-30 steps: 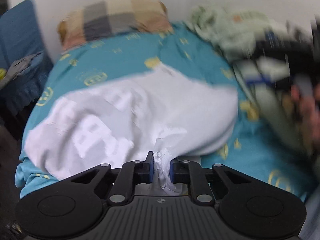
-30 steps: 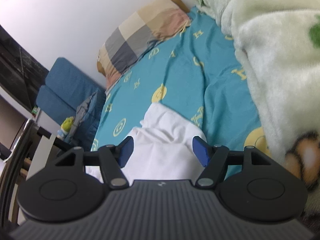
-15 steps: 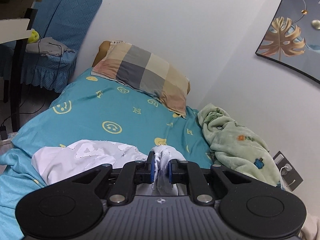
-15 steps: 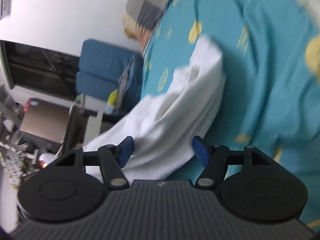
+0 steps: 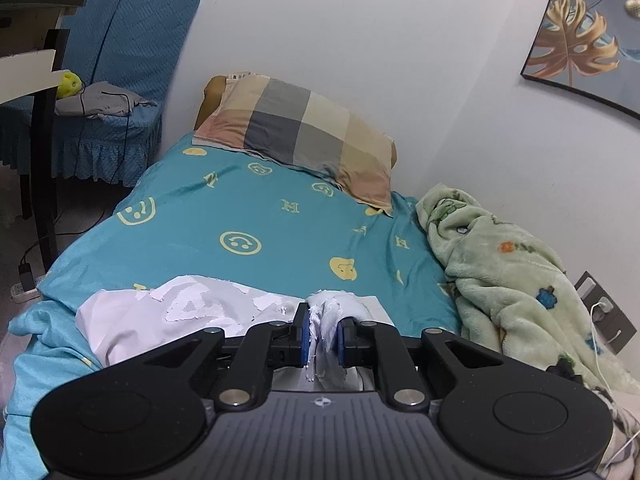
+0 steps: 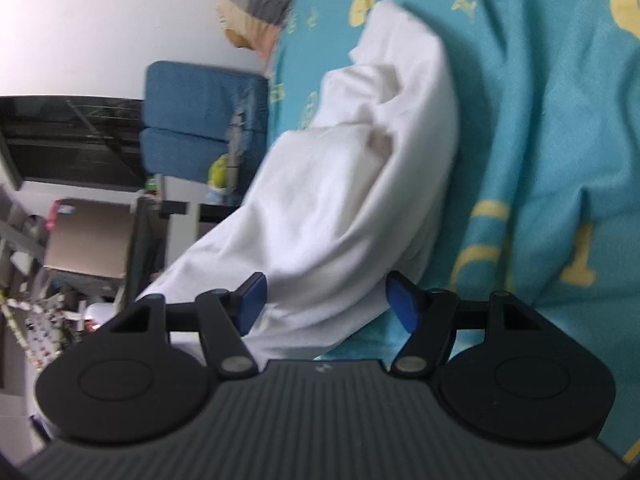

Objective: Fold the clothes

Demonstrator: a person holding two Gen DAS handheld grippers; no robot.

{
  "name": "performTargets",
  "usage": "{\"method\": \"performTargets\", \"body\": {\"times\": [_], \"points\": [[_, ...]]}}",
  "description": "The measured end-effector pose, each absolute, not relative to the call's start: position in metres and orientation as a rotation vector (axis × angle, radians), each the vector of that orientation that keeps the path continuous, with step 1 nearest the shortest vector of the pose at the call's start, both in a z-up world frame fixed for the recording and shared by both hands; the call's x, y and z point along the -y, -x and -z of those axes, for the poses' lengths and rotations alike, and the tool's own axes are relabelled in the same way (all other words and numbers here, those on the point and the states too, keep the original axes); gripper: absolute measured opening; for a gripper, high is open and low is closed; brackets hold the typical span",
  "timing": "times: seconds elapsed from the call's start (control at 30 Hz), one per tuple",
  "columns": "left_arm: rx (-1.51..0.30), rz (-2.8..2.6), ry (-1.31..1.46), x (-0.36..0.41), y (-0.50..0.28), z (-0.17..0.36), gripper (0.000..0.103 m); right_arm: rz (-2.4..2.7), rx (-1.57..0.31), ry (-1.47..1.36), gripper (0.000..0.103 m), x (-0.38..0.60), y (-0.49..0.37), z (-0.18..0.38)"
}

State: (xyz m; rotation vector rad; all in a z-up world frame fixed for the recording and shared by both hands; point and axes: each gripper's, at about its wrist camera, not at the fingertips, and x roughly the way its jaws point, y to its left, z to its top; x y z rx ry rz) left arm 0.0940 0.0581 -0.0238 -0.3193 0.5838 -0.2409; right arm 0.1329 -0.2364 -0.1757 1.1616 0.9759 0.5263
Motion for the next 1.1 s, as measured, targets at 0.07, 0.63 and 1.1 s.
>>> {"method": "performTargets", "body": {"times": [0.07,0.63,1.1], "points": [[-0.586,0.239,0.320,-0.058,-0.094,0.024,0.014,-0.570,-0.966,-1.164,0.068,0.232,-0.127,0.169],[-0.567,0.219,0.418,-0.084,-0.097,0.021,0.014,-0.635,-0.772,-0.316,0.069,0.171,-0.125,0.130],[-0.537,0.197,0.434,-0.090,-0.109,0.026,0.015,-0.944,-0.788,-0.555,0.010,0.169,-0.137,0.132]]}}
